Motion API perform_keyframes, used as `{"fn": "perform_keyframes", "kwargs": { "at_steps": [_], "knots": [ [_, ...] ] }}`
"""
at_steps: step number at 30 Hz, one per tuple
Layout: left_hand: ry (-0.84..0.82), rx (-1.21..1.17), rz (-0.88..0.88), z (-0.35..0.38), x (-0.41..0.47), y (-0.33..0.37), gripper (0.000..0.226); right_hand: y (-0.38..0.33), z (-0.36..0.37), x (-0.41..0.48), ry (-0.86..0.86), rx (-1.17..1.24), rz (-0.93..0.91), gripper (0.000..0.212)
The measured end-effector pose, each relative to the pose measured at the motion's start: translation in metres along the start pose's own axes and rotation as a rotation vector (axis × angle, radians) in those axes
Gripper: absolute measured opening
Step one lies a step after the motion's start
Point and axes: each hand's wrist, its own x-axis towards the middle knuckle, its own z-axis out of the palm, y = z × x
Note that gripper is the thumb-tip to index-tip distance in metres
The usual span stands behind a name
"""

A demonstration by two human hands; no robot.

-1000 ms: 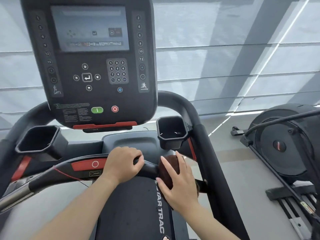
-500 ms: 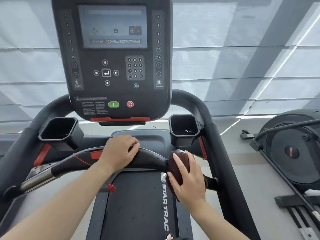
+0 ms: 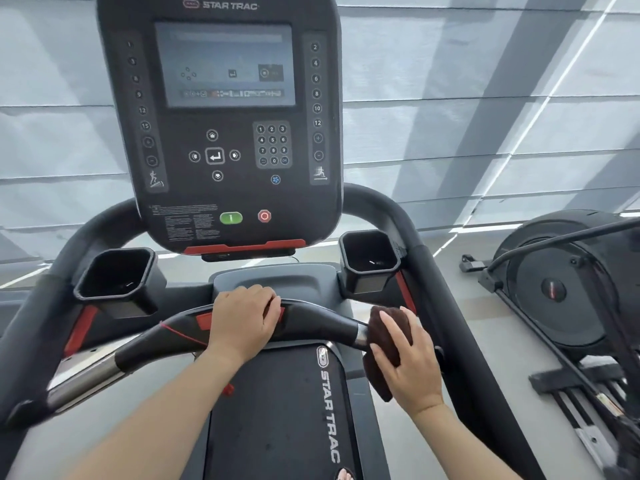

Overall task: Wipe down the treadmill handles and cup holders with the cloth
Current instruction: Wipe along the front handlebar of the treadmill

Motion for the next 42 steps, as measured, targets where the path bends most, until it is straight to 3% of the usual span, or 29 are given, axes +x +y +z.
{"fn": "perform_keyframes", "kwargs": {
  "at_steps": [3, 10, 14, 19, 25, 31, 34, 38, 42],
  "knots": [
    [-0.005, 0.015, 0.005, 0.003, 0.000, -0.001, 0.042, -0.018, 0.005, 0.006, 0.008, 0.001, 0.058, 0.047],
    [-0.018, 0.037, 0.044, 0.004, 0.002, -0.004, 0.043, -0.089, 0.031, 0.031, -0.026, 0.038, -0.053, 0.045],
    [-0.105, 0.025, 0.072, 0.000, 0.005, -0.006, 0.045, -0.080, 0.028, 0.032, -0.090, 0.017, -0.105, 0.051],
    [-0.266, -0.148, -0.029, -0.015, 0.007, -0.040, 0.034, -0.063, 0.023, 0.027, -0.008, 0.117, 0.173, 0.048],
    [-0.206, -0.156, -0.155, -0.024, -0.027, -0.098, 0.037, -0.121, 0.045, 0.042, -0.019, 0.010, -0.005, 0.043],
    [-0.068, -0.133, -0.164, -0.019, -0.040, -0.104, 0.029, -0.162, 0.065, 0.050, -0.121, -0.101, -0.231, 0.043],
    [-0.102, -0.164, -0.134, -0.019, -0.037, -0.107, 0.028, -0.149, 0.057, 0.052, -0.150, -0.076, -0.233, 0.045],
    [-0.160, -0.274, -0.115, -0.026, -0.038, -0.110, 0.026, -0.144, 0.054, 0.046, -0.094, -0.034, -0.073, 0.047],
    [-0.115, -0.303, -0.217, -0.032, -0.064, -0.133, 0.027, -0.166, 0.063, 0.048, -0.123, -0.091, -0.140, 0.044]
  ]
}}
